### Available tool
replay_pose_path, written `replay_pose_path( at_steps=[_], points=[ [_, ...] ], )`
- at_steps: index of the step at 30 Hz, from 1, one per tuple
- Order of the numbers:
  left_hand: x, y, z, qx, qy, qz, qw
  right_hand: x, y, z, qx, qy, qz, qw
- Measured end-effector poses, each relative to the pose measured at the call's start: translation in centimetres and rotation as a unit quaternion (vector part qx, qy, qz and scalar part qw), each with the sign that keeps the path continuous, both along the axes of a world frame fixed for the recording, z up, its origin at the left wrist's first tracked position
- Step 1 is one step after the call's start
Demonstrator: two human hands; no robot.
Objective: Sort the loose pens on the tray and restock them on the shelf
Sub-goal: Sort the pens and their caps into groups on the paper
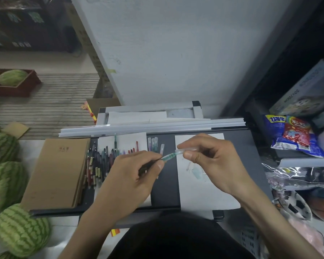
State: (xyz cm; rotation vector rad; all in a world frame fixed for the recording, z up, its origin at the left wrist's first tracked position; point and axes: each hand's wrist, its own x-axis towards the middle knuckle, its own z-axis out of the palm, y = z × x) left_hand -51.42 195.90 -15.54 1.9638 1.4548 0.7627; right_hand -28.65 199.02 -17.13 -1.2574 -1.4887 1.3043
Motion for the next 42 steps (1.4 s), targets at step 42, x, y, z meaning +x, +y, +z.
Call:
replay_pose_path(
  at_steps=[42],
  points=[
    [2.6, 8.8, -19.1, -0.186, 0.229, 0.126, 0.947, 3.6, 4.2, -19.5, -0.032, -0.581, 0.037, 0.813]
  ],
)
